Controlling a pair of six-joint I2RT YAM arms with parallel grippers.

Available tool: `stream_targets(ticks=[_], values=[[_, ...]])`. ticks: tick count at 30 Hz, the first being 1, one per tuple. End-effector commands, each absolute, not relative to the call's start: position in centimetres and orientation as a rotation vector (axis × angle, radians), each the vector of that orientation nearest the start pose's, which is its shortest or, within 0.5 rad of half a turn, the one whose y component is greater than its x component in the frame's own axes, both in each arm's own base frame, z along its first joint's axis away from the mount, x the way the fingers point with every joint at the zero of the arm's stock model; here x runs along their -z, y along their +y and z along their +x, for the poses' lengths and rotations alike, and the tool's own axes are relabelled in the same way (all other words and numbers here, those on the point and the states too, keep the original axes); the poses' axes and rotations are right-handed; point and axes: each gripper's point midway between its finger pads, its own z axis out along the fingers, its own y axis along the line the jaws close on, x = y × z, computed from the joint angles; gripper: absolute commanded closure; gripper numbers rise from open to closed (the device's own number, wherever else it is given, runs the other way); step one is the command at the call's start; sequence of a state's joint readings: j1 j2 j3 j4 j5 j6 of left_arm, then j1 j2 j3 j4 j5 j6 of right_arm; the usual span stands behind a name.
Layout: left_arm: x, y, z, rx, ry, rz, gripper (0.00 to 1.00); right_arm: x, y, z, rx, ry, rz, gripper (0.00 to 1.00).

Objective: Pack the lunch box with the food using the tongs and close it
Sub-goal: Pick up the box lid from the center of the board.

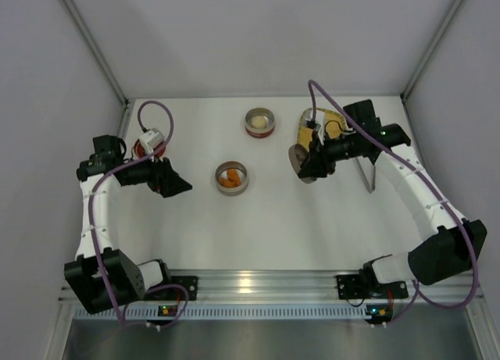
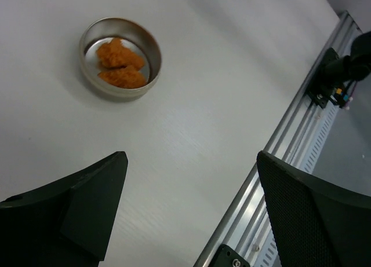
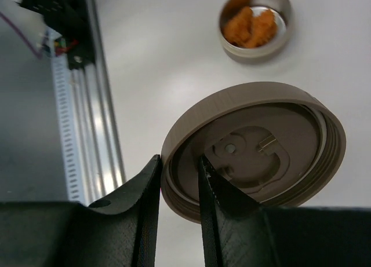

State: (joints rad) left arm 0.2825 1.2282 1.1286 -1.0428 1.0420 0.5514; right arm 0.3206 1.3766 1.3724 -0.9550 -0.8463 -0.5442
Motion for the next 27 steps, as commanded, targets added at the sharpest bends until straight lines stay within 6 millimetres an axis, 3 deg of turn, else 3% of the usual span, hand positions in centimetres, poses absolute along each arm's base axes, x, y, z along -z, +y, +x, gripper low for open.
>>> stream_targets(ticks=[1,3,4,8,11,15,16,18,19,23,27], values=[[-27.0,-11.0,21.7,1.124,1.725,0.806,0.02,-28.5,23.5,20.2,-1.423,1.848,-1.208,1.0],[-28.2,-11.6,21.2,1.093,1.643,0.861,0.03,-29.4,23.9,19.6,-1.513,1.814,-1.208,1.0],[-28.5,-11.5,21.9,1.038,1.594,0.903,0.04,-28.9,24.0,19.5,-1.541,1.831,-1.209,1.0],[-29.3,-12.2,21.8,0.965,1.534,0.978,0.04,-28.7,24.0,19.4,-1.571,1.837,-1.212,1.0],[-28.6,-13.5,20.9,1.107,1.518,0.945,0.09,-29.5,24.2,19.5,-1.499,1.813,-1.244,1.0],[-28.0,-15.1,17.6,1.351,1.462,0.911,0.15,-30.9,25.2,19.4,-1.326,1.779,-1.293,1.0],[-27.8,-15.4,17.4,1.396,1.461,0.895,0.15,-31.6,25.7,18.5,-1.299,1.738,-1.331,1.0],[-28.6,-15.9,16.5,1.503,1.453,0.824,0.16,-32.1,26.1,18.6,-1.176,1.72,-1.365,1.0],[-28.7,-16.2,16.4,1.52,1.466,0.809,0.16,-32.3,26.6,17.9,-1.141,1.686,-1.416,1.0],[-28.2,-17.7,18.7,1.639,1.498,0.833,0.18,-33.0,26.8,18.7,-1.048,1.658,-1.448,1.0],[-28.2,-20.0,19.5,1.739,1.494,0.911,0.19,-33.8,27.6,19.2,-0.947,1.601,-1.491,1.0]])
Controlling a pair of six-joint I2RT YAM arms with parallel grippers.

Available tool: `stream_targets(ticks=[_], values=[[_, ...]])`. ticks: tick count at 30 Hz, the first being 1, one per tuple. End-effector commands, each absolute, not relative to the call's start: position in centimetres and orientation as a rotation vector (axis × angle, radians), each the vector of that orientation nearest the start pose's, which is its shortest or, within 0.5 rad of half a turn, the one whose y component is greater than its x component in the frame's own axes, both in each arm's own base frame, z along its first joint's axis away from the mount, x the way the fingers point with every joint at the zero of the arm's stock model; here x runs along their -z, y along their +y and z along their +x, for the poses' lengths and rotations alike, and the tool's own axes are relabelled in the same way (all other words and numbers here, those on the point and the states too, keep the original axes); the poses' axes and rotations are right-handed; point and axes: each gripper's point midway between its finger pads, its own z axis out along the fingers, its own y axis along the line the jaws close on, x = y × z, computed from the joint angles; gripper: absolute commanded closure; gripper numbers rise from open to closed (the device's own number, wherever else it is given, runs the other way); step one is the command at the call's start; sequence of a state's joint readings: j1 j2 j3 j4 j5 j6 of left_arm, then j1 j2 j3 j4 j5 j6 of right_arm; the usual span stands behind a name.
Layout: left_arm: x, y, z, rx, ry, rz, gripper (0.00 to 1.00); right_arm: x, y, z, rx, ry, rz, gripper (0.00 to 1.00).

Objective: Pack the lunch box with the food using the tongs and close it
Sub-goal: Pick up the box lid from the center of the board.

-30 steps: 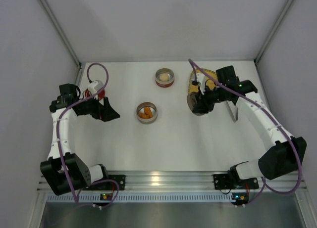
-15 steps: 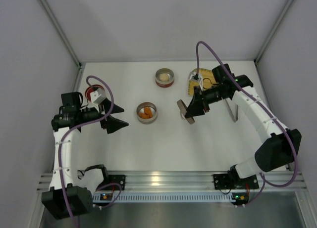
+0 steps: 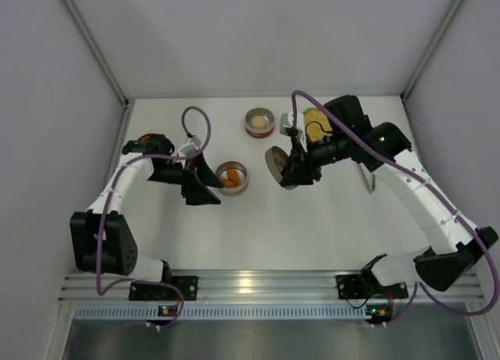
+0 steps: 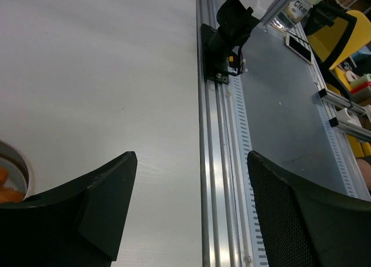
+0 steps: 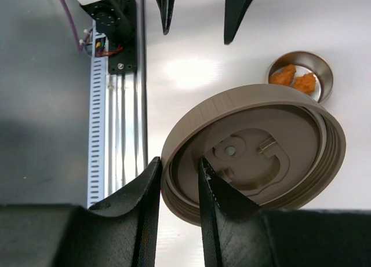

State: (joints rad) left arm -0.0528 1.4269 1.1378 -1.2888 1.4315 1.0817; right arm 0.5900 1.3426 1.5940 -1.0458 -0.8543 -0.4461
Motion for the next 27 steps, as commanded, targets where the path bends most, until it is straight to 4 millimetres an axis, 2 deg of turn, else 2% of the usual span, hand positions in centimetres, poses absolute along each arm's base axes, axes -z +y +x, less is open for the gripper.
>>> stream_targets(ticks=[1,2,3,4,5,6,8,12,14,15,18,19,21,22,23,24,26,27], values=[[-29.0,-20.4,20.3,1.736,1.477,0.935,0.18,-33.9,28.0,18.8,-0.944,1.584,-1.51,1.0],[-29.3,-20.8,20.5,1.768,1.491,0.937,0.17,-34.4,28.2,18.8,-0.93,1.568,-1.518,1.0],[-29.1,-21.1,21.6,1.793,1.513,0.921,0.12,-34.3,28.3,19.0,-0.896,1.566,-1.53,1.0],[-29.6,-21.2,22.2,1.799,1.518,0.921,0.08,-34.5,28.6,18.7,-0.887,1.552,-1.547,1.0],[-31.2,-21.3,23.0,1.794,1.505,0.936,0.05,-34.4,28.7,18.8,-0.871,1.55,-1.556,1.0],[-31.2,-21.4,23.9,1.809,1.523,0.924,0.02,-34.2,28.6,19.1,-0.84,1.552,-1.563,1.0],[-32.8,-21.5,24.7,1.802,1.511,0.94,0.01,-34.3,28.8,19.2,-0.818,1.537,-1.57,1.0],[-34.4,-21.4,25.8,1.789,1.508,0.948,0.02,-35.0,28.4,19.9,-0.746,1.528,-1.559,1.0],[-35.1,-20.8,26.6,1.767,1.509,0.934,0.02,-35.1,28.0,20.5,-0.695,1.529,-1.554,1.0],[-36.5,-20.5,27.2,1.733,1.481,0.953,0.02,-35.2,27.9,20.4,-0.685,1.528,-1.553,1.0],[-37.8,-18.9,29.8,1.723,1.537,0.885,0.02,-35.0,27.5,20.4,-0.669,1.536,-1.546,1.0],[-39.2,-18.3,30.5,1.666,1.521,0.907,0.02,-34.7,27.5,20.4,-0.67,1.545,-1.546,1.0],[-38.0,-17.9,32.1,1.598,1.673,0.89,0.02,-34.6,27.5,20.5,-0.662,1.549,-1.542,1.0],[-37.7,-17.7,33.9,1.501,1.697,0.916,0.02,-34.6,27.4,20.5,-0.659,1.55,-1.541,1.0],[-38.0,-17.6,34.4,1.526,1.874,0.745,0.02,-34.6,27.4,20.6,-0.655,1.553,-1.539,1.0],[-35.6,-16.6,38.2,1.336,1.977,0.611,0.02,-34.8,27.4,20.8,-0.651,1.548,-1.534,1.0],[-36.7,-16.1,37.7,1.241,1.941,0.619,0.02,-34.9,27.4,20.8,-0.65,1.548,-1.532,1.0],[-36.4,-16.0,37.8,1.218,1.954,0.603,0.02,-35.0,27.4,20.8,-0.65,1.546,-1.532,1.0]])
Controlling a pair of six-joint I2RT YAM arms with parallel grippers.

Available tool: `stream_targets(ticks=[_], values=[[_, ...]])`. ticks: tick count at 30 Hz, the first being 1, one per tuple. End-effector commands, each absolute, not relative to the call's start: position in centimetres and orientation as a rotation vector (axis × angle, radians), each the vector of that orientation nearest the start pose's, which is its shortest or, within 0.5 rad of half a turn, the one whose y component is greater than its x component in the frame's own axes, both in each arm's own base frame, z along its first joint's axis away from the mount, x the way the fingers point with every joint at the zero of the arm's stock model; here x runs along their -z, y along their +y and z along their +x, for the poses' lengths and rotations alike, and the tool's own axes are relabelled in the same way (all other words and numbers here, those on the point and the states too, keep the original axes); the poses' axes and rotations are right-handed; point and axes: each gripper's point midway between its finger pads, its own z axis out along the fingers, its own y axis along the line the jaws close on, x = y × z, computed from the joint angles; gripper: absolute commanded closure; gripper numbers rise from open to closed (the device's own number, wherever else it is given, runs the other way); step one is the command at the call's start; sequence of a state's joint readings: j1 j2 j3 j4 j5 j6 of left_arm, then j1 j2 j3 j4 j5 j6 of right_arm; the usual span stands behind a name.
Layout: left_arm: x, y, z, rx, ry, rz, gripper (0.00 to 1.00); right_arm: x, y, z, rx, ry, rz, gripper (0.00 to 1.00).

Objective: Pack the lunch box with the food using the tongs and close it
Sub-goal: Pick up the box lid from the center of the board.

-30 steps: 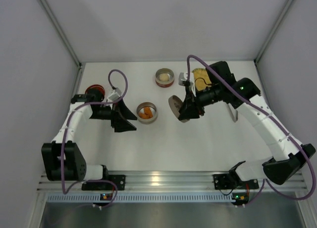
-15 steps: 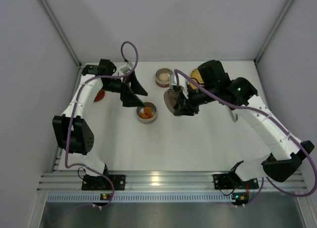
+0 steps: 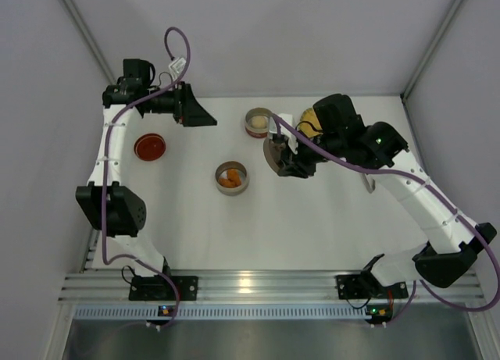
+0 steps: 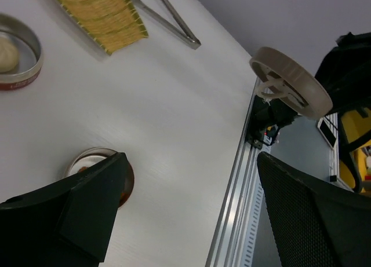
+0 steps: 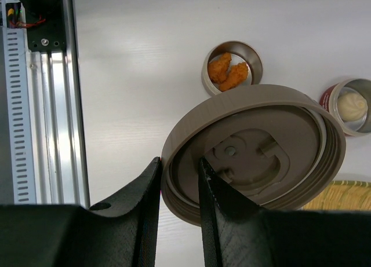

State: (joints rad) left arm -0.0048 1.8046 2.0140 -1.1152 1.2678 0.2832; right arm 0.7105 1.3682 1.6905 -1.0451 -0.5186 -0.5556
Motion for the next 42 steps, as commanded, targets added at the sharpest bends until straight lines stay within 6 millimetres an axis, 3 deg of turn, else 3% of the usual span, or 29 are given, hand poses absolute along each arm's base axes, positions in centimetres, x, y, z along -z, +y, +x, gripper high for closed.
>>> stream_targets(ticks=[1,2,3,4,5,6,7,8,9,11,12,15,18,22,24,34,42], values=[[-35.4,-16.2,37.9,1.273,1.989,0.542,0.02,-35.1,27.4,20.8,-0.651,1.542,-1.531,1.0],[-34.5,-16.4,37.8,1.317,1.997,0.521,0.02,-35.1,27.4,20.8,-0.648,1.541,-1.53,1.0],[-35.3,-17.1,35.9,1.428,1.929,0.568,0.02,-35.3,27.4,20.8,-0.648,1.536,-1.529,1.0],[-35.2,-17.6,34.9,1.58,1.969,0.44,0.02,-35.5,27.5,20.8,-0.649,1.532,-1.527,1.0],[-32.4,-18.0,35.6,1.566,1.826,0.516,0.02,-35.6,27.5,20.8,-0.651,1.529,-1.525,1.0],[-34.1,-18.3,33.6,1.534,1.696,0.579,0.02,-35.8,27.5,20.7,-0.655,1.525,-1.524,1.0],[-34.6,-18.9,32.4,1.601,1.659,0.507,0.02,-36.0,27.4,20.7,-0.656,1.524,-1.52,1.0],[-34.5,-19.5,31.3,1.571,1.563,0.576,0.04,-36.1,27.6,20.6,-0.672,1.519,-1.52,1.0],[-33.8,-20.2,30.6,1.573,1.534,0.615,0.12,-36.2,27.5,20.5,-0.678,1.519,-1.516,1.0],[-32.9,-22.7,29.4,1.653,1.544,0.662,0.19,-36.3,27.8,20.2,-0.709,1.516,-1.516,1.0],[-33.2,-23.2,28.6,1.634,1.453,0.723,0.2,-36.4,27.8,20.1,-0.72,1.517,-1.515,1.0],[-33.4,-25.8,27.2,1.7,1.398,0.774,0.2,-36.8,28.1,19.8,-0.75,1.506,-1.518,1.0],[-32.9,-27.4,27.2,1.74,1.383,0.761,0.2,-37.2,28.4,19.6,-0.777,1.495,-1.521,1.0],[-33.7,-27.9,25.8,1.84,1.272,0.759,0.2,-37.7,28.6,19.2,-0.805,1.479,-1.518,1.0],[-33.1,-28.1,26.3,1.889,1.278,0.714,0.2,-38.0,28.5,19.0,-0.812,1.473,-1.517,1.0],[-33.9,-28.7,24.9,1.818,1.177,0.797,0.16,-37.8,28.6,18.1,-0.865,1.472,-1.523,1.0],[-35.3,-29.6,21.2,1.813,1.092,0.942,0.2,-37.6,28.5,18.0,-0.867,1.476,-1.526,1.0]])
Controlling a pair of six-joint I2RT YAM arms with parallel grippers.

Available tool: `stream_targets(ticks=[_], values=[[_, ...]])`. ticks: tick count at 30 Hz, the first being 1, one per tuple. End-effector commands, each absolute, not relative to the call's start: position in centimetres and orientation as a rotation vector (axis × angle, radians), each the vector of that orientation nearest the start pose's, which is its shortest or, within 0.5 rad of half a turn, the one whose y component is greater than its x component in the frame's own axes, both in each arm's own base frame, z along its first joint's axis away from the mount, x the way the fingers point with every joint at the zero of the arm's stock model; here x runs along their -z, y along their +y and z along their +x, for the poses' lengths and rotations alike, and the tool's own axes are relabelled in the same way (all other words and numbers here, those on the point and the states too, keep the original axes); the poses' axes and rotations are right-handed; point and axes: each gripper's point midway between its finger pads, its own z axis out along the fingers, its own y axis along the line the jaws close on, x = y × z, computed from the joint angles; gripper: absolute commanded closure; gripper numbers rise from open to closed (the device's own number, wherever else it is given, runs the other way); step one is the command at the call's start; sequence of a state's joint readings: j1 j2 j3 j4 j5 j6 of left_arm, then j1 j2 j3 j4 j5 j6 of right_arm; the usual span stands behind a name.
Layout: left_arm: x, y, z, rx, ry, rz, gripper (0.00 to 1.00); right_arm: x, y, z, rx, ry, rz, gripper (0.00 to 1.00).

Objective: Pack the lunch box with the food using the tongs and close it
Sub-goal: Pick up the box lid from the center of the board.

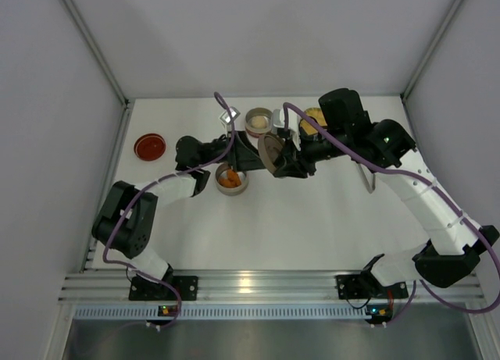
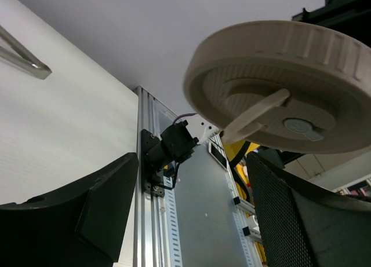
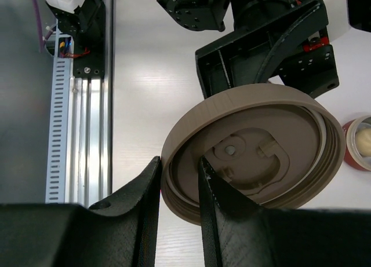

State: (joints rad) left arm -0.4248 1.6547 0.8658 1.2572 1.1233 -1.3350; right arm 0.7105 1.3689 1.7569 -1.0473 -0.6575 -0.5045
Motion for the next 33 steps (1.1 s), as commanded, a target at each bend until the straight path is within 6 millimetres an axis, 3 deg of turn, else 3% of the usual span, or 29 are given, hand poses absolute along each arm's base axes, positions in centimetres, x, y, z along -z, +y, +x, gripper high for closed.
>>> stream_targets(ticks=[1,18,33], values=[[-35.3,-29.6,21.1,1.815,1.094,0.94,0.2,-37.5,28.5,18.0,-0.87,1.478,-1.526,1.0],[-37.1,-29.2,20.4,1.822,1.054,0.921,0.2,-37.9,29.1,17.2,-0.945,1.463,-1.54,1.0],[-38.8,-28.7,17.9,1.838,0.999,0.939,0.31,-37.4,29.5,17.2,-0.978,1.479,-1.544,1.0]])
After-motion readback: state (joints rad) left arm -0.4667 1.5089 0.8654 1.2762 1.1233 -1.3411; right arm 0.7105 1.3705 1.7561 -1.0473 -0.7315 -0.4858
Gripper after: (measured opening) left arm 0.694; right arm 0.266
